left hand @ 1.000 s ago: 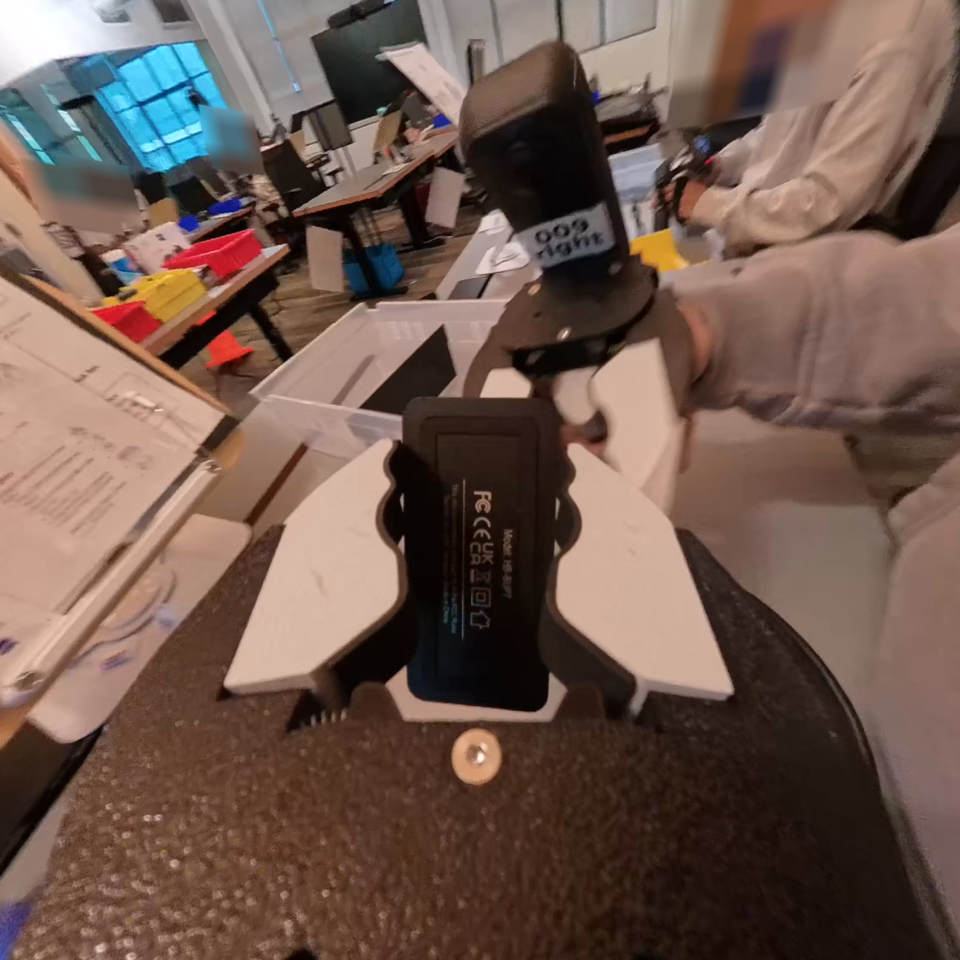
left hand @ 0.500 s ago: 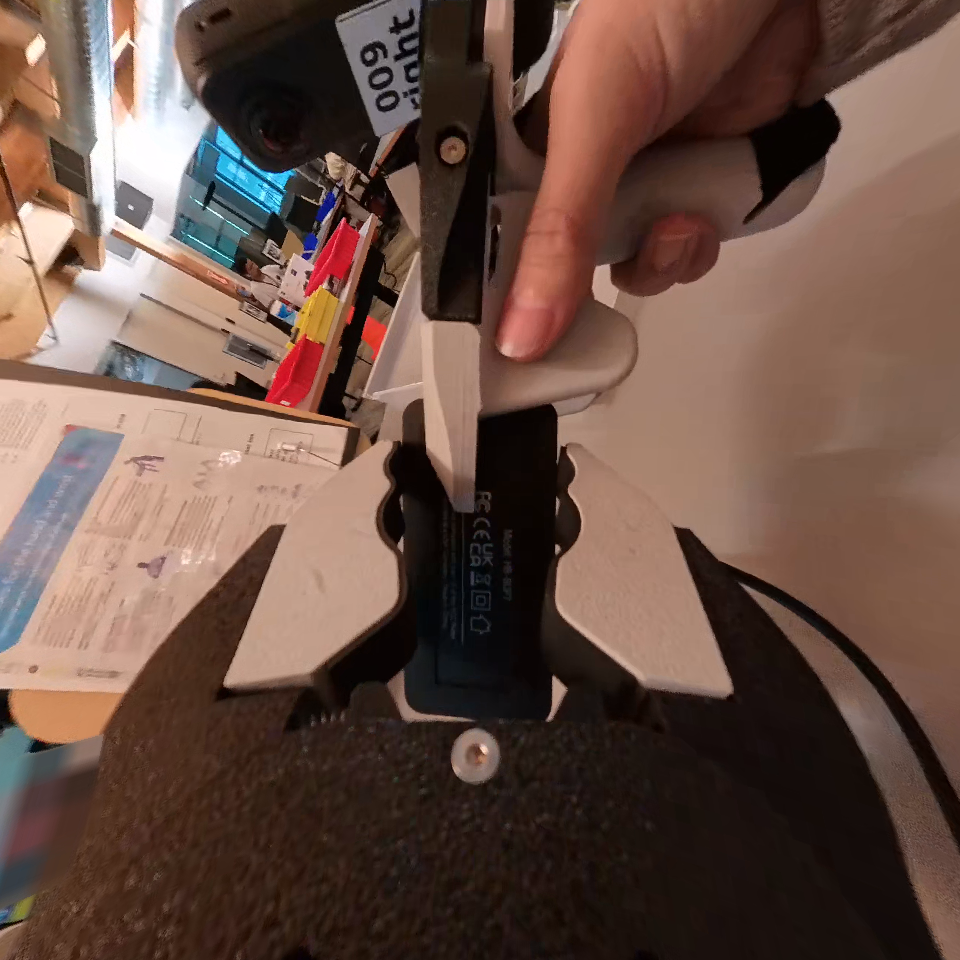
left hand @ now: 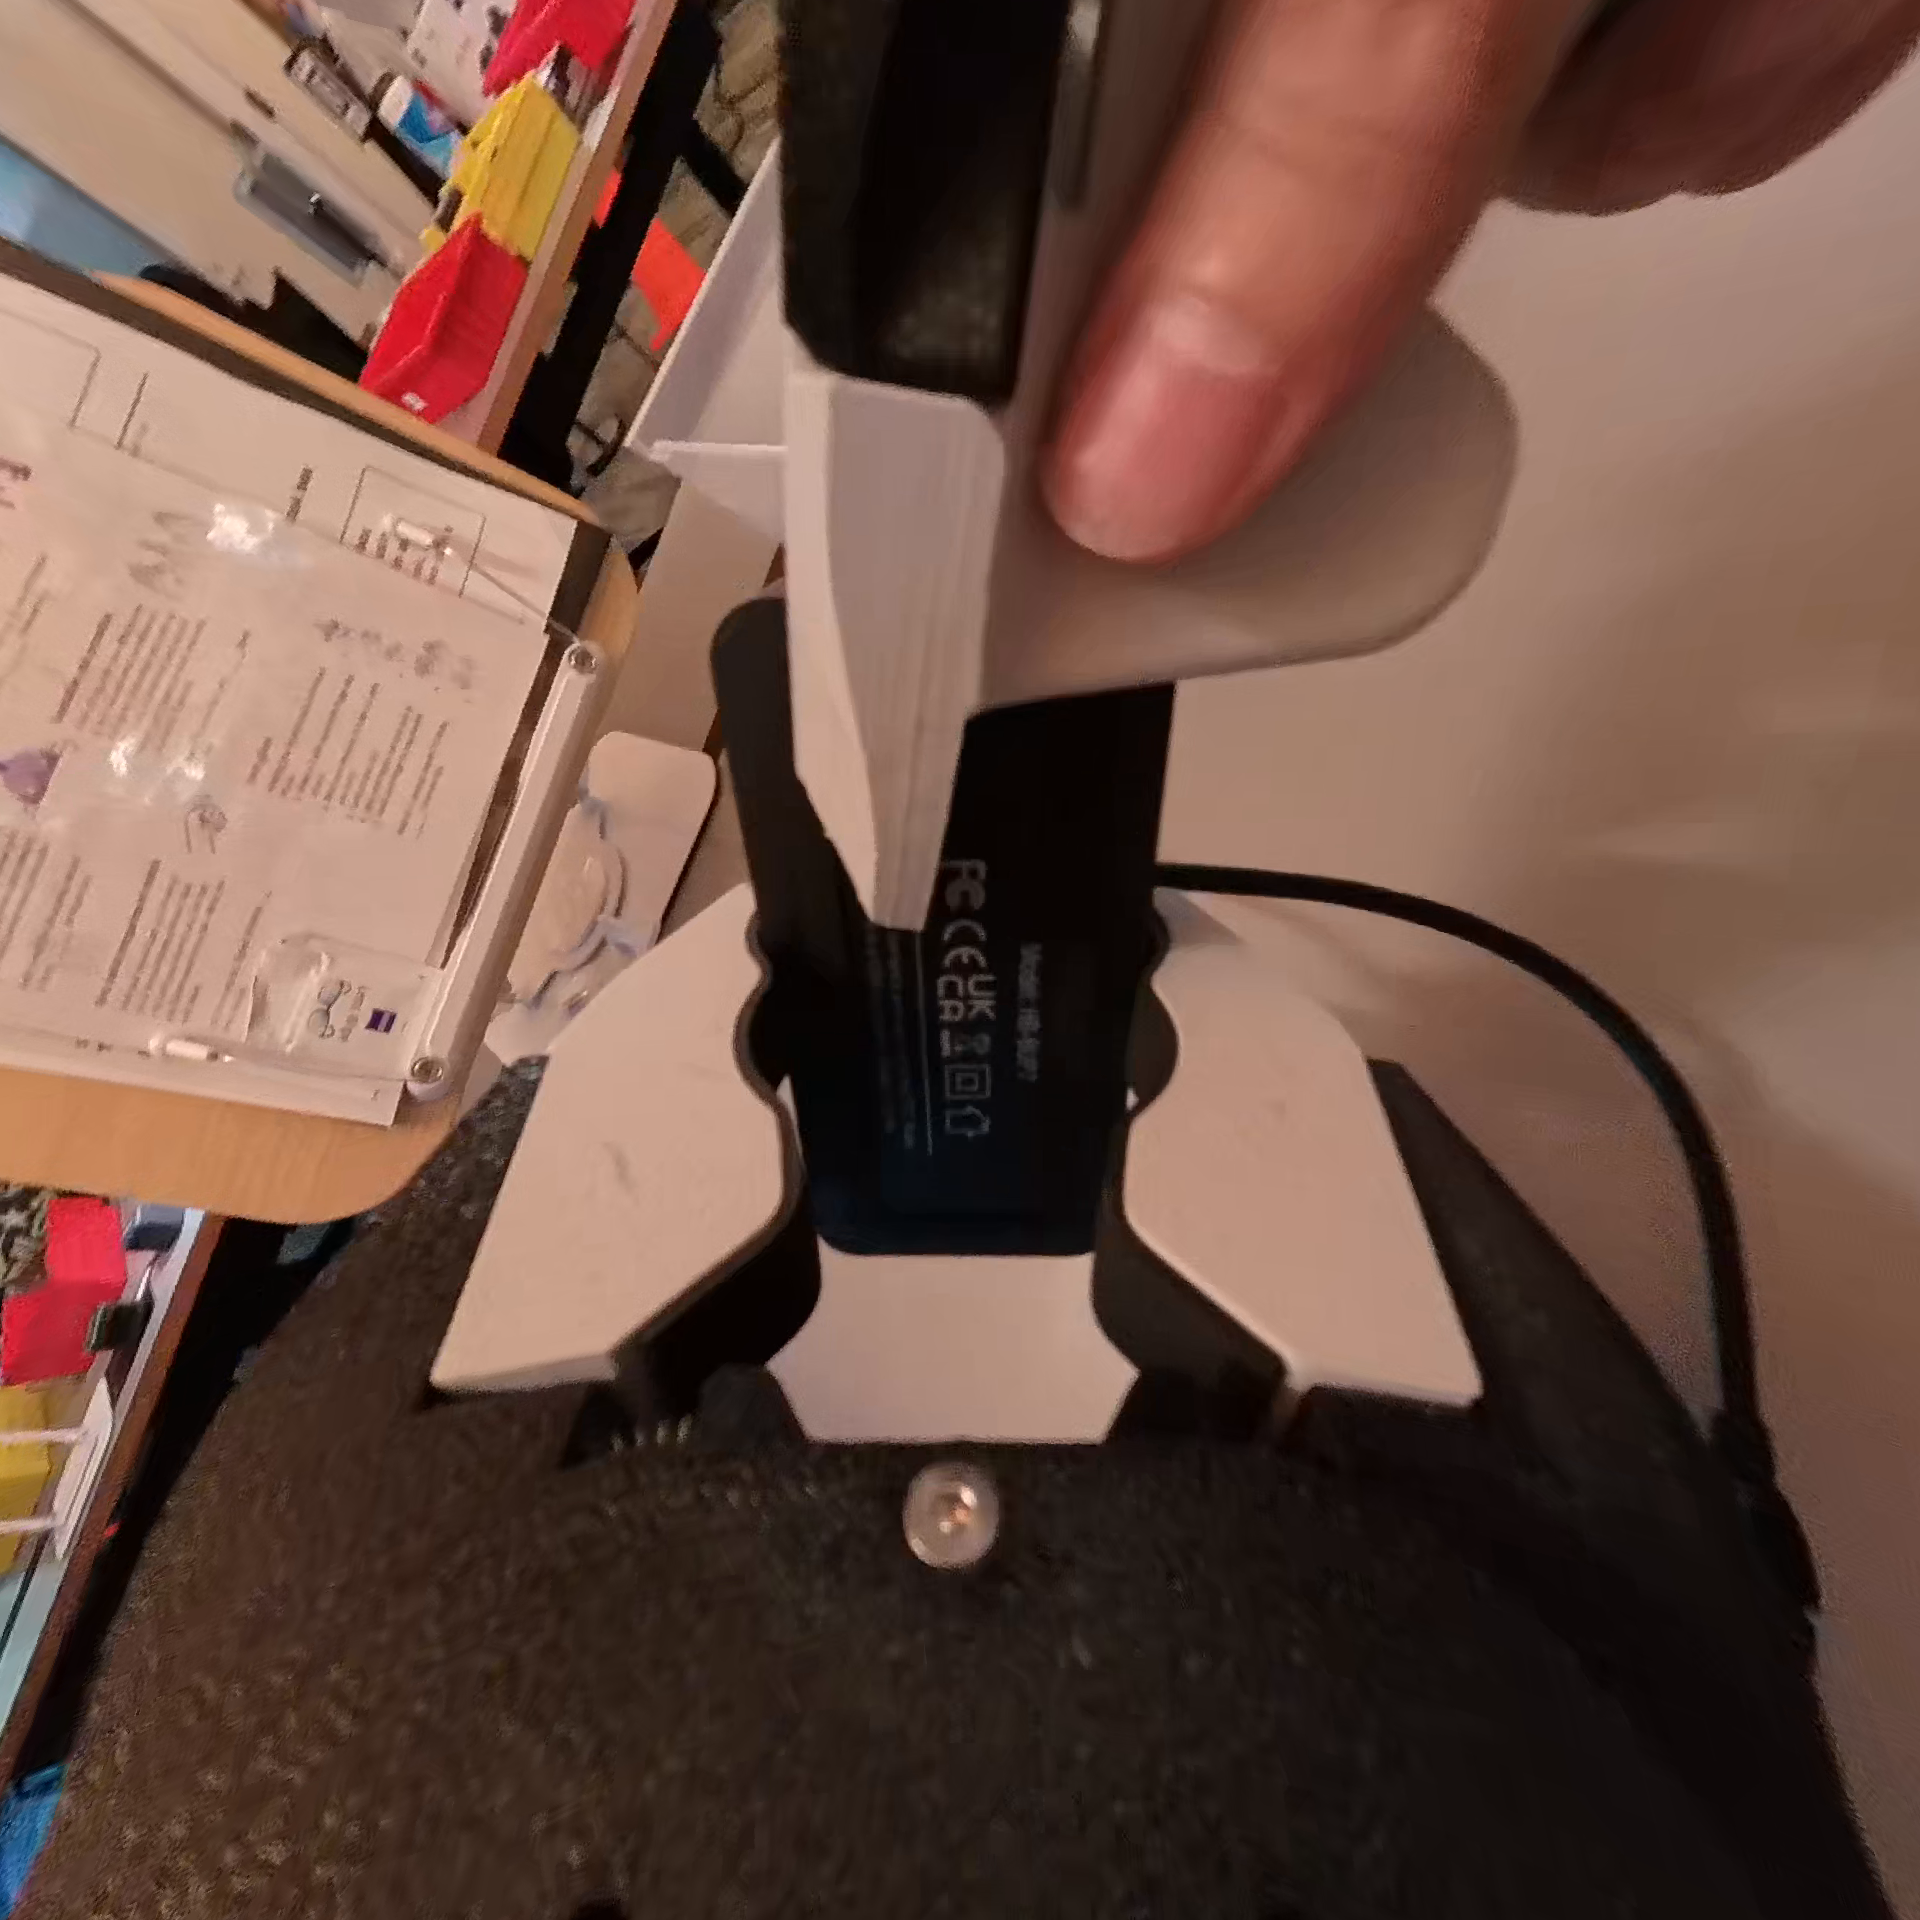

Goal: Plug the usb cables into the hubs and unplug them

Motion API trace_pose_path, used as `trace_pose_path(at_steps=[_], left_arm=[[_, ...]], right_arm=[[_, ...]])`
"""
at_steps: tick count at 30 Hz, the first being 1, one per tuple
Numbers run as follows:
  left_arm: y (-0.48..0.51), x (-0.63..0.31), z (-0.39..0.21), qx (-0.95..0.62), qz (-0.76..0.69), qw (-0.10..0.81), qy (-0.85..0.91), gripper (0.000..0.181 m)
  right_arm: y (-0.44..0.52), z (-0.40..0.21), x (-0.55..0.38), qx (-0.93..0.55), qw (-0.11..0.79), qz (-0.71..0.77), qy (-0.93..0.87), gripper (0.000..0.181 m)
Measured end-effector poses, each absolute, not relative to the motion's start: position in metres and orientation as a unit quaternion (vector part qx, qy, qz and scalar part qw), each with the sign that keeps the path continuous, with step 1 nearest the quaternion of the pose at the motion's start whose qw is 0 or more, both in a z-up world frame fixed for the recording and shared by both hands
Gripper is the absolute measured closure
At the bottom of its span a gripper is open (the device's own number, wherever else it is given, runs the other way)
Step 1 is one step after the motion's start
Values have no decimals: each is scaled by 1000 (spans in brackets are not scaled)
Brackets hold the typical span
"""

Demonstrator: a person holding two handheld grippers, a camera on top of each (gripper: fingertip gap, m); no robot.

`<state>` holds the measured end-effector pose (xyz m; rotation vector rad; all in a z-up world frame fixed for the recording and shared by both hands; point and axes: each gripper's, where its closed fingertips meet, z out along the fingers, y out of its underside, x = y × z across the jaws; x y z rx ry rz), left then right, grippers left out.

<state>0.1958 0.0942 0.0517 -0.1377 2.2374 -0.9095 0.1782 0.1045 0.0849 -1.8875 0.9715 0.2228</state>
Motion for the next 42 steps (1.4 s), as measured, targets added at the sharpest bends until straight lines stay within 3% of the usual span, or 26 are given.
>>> trace_pose_path(at_steps=[1,20,23,28,39,42], left_arm=[[95,197,50,-62,-351,354,865,118],[93,201,35,-125,-376,334,855,120],[94,200,47,-176,-452,272,831,120],[100,194,67,-248,-604,85,752,121],[113,166,88,-173,-722,-74,666,120],[115,157,92,-142,-727,-92,665,120]], right_arm=[[105,83,179,-779,477,80,399,154],[103,72,184,-800,436,50,410,153],[109,91,184,-775,488,74,394,146],[93,136,182,-737,580,73,339,138],[91,103,158,-830,512,2,222,125],[99,104,151,-822,535,9,192,138]])
